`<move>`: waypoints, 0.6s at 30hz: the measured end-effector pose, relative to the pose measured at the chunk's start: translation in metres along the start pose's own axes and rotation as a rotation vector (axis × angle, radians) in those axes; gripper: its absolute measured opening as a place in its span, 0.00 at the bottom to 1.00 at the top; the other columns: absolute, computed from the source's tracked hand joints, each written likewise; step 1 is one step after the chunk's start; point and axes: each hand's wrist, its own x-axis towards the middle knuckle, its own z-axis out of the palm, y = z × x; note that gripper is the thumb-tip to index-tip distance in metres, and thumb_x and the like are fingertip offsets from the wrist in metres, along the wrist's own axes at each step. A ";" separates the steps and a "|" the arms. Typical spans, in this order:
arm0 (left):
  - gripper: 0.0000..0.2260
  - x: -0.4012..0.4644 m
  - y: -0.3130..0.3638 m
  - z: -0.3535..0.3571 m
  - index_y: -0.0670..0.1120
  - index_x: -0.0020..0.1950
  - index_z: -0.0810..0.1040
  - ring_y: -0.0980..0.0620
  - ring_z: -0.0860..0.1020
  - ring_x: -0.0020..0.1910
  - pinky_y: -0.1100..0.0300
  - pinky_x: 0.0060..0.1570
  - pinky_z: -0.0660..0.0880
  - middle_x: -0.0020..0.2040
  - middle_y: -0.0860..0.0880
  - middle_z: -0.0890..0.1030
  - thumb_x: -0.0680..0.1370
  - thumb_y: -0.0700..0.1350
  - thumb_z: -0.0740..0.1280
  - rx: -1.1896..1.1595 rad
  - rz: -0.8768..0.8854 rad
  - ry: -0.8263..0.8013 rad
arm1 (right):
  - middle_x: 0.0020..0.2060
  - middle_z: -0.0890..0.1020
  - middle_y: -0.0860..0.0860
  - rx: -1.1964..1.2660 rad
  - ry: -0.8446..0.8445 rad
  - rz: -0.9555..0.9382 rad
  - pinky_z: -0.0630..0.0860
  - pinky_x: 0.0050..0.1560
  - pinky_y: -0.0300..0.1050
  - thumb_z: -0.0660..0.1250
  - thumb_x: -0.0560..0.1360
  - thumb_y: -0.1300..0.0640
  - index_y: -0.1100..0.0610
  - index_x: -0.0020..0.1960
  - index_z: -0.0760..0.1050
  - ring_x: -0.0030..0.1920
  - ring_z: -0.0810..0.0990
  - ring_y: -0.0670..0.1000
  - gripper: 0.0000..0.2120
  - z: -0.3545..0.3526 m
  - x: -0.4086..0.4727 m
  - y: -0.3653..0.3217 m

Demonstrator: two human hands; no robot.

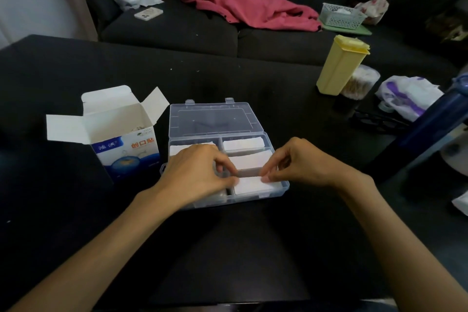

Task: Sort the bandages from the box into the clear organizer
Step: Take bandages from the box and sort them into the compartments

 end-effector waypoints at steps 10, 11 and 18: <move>0.08 -0.002 0.001 0.006 0.59 0.50 0.83 0.63 0.72 0.37 0.72 0.32 0.65 0.34 0.64 0.72 0.73 0.57 0.69 -0.006 0.007 0.006 | 0.46 0.81 0.44 -0.214 0.040 0.257 0.76 0.56 0.46 0.69 0.73 0.54 0.48 0.46 0.80 0.49 0.78 0.42 0.03 -0.035 -0.022 -0.011; 0.09 -0.002 0.001 0.006 0.58 0.50 0.83 0.64 0.72 0.37 0.71 0.33 0.65 0.34 0.64 0.72 0.73 0.57 0.69 -0.013 0.008 0.004 | 0.47 0.82 0.45 -0.226 0.009 0.280 0.76 0.56 0.46 0.69 0.73 0.54 0.50 0.47 0.80 0.49 0.79 0.43 0.04 -0.030 -0.020 -0.014; 0.09 -0.001 0.002 0.007 0.57 0.50 0.83 0.64 0.73 0.38 0.67 0.39 0.72 0.39 0.62 0.75 0.72 0.58 0.69 0.004 0.012 -0.034 | 0.46 0.82 0.48 -0.373 0.026 0.386 0.78 0.52 0.47 0.69 0.73 0.50 0.54 0.50 0.79 0.46 0.79 0.47 0.10 -0.003 -0.006 -0.020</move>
